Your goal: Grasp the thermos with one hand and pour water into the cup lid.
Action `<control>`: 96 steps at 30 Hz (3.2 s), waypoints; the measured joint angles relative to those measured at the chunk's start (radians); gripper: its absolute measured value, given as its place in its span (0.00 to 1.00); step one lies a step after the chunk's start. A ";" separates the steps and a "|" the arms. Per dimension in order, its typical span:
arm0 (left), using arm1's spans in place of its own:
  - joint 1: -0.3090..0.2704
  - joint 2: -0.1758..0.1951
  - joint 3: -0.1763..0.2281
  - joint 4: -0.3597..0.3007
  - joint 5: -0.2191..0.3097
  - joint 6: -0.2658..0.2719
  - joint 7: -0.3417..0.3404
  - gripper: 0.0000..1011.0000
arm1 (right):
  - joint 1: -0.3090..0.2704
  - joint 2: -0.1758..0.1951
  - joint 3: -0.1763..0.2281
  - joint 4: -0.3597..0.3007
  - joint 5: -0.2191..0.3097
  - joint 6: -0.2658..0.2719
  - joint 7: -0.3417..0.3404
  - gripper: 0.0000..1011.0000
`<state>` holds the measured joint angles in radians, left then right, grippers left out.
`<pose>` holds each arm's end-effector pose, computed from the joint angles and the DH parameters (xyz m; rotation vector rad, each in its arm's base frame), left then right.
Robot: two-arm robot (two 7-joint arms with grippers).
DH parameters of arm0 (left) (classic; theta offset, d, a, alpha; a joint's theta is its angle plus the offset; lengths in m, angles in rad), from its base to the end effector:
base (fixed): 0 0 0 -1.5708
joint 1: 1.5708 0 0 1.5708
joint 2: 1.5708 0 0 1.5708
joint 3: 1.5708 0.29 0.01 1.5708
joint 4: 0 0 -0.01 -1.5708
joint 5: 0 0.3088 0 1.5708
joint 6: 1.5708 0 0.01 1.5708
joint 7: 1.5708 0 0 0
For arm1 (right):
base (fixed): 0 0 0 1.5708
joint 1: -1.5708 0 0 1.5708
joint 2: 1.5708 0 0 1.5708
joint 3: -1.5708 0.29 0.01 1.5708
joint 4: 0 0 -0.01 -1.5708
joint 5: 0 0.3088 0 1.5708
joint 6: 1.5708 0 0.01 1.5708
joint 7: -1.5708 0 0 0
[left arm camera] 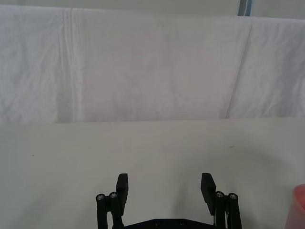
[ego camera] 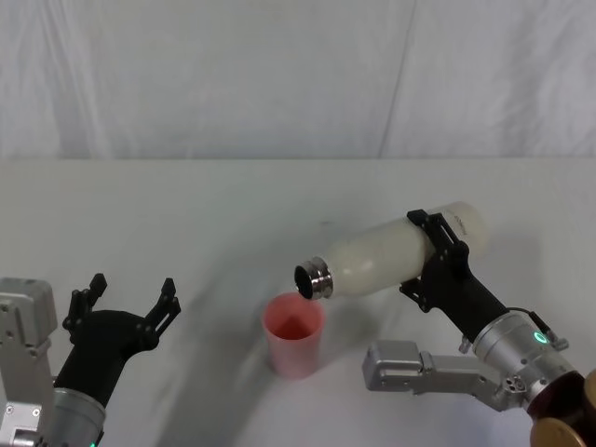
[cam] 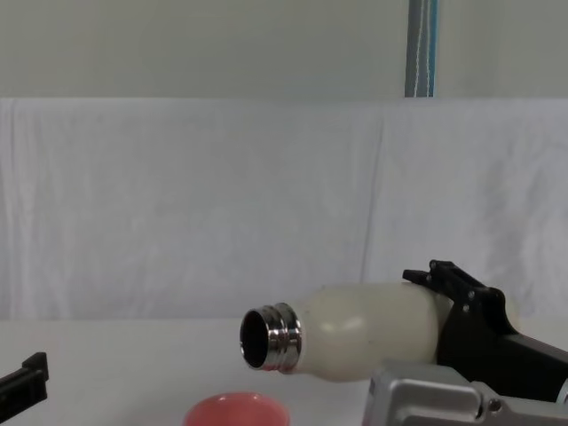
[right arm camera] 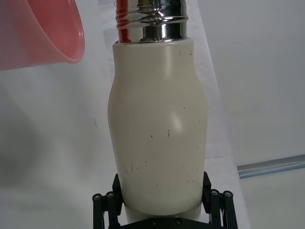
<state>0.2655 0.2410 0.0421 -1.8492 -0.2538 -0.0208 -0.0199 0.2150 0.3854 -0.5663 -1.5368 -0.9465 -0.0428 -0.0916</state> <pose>0.2529 0.0376 -0.2853 -0.0380 0.0140 1.4460 0.3460 0.0467 -0.2869 -0.6788 -1.2738 -0.8968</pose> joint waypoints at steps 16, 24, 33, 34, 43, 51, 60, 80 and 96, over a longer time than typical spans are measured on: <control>0.000 0.000 0.000 0.000 0.000 0.000 0.000 0.99 | 0.007 -0.003 -0.017 0.011 -0.013 -0.002 -0.007 0.94; 0.000 0.000 0.000 0.000 0.000 0.000 0.000 0.99 | 0.010 -0.001 -0.024 0.011 -0.023 0.001 -0.010 0.94; 0.000 0.000 0.000 0.000 0.000 0.000 0.000 0.99 | 0.014 0.000 -0.030 0.015 -0.028 0.004 -0.010 0.94; 0.000 0.000 0.000 0.000 0.000 0.000 0.000 0.99 | 0.015 0.000 -0.030 0.015 -0.028 0.004 -0.010 0.94; 0.000 0.000 0.000 0.000 0.000 0.000 0.000 0.99 | 0.021 0.001 -0.031 0.017 -0.029 0.004 -0.010 0.94; 0.000 0.000 0.000 0.000 0.000 0.000 0.000 0.99 | 0.026 0.004 -0.033 0.020 -0.033 0.005 -0.010 0.94; 0.000 0.000 0.000 0.000 0.000 0.000 0.000 0.99 | 0.029 0.006 -0.037 0.023 -0.038 0.007 -0.010 0.94; 0.000 0.000 0.000 0.000 0.000 0.000 0.000 0.99 | 0.030 0.008 -0.040 0.025 -0.039 0.007 -0.011 0.94; 0.000 0.000 0.000 0.000 0.000 0.000 0.000 0.99 | 0.032 0.012 -0.041 0.021 -0.046 0.009 -0.014 0.94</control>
<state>0.2655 0.2410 0.0421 -1.8492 -0.2538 -0.0207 -0.0199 0.2466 0.3972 -0.6077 -1.5161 -0.9927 -0.0339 -0.1058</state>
